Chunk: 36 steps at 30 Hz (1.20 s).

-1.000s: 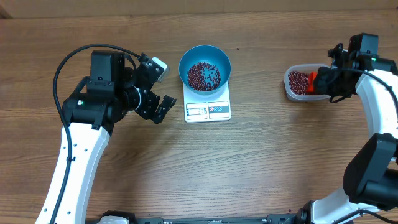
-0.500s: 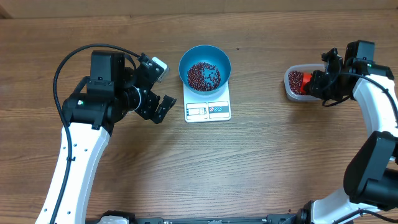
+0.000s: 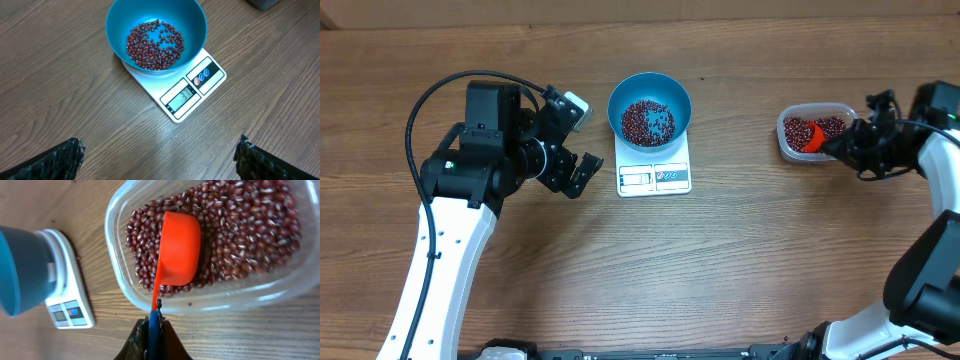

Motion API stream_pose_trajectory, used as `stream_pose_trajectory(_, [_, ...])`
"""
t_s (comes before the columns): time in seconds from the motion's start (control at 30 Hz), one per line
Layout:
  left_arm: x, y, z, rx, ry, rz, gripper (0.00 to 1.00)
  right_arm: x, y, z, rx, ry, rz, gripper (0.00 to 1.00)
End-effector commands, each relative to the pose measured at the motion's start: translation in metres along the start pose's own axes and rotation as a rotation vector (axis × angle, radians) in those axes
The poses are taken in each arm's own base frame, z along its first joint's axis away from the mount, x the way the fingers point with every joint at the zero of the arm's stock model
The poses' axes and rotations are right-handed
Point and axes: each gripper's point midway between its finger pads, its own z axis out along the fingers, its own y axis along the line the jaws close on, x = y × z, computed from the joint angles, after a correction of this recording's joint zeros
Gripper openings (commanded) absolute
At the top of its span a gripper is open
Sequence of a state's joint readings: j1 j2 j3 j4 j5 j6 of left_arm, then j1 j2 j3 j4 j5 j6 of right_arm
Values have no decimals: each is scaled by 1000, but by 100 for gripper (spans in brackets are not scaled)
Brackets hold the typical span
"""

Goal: Scoop item into bowl and weigh 150g on scale
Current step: 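Scoop beans from the tub again with the right gripper, then carry the filled scoop left over the teal bowl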

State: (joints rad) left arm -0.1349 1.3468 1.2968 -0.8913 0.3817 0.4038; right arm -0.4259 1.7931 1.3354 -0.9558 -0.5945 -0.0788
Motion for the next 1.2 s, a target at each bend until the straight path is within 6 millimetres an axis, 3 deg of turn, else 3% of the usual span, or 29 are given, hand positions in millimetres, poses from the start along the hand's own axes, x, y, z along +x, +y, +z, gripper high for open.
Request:
stream_pose_trajectory(0.0, [1, 2, 2, 0, 5, 22, 100, -3, 5, -9, -116, -21, 46, 4])
stream_pose_trajectory(0.43, [1, 2, 2, 0, 5, 22, 100, -17, 1, -45, -322, -121, 137, 4])
stream_pose_trajectory(0.97, [1, 2, 2, 0, 5, 22, 100, -23, 25, -58, -486, -149, 120, 4])
stream_pose_trajectory(1.17, [1, 2, 2, 0, 5, 22, 99, -23, 47, -63, -595, -143, 98, 4])
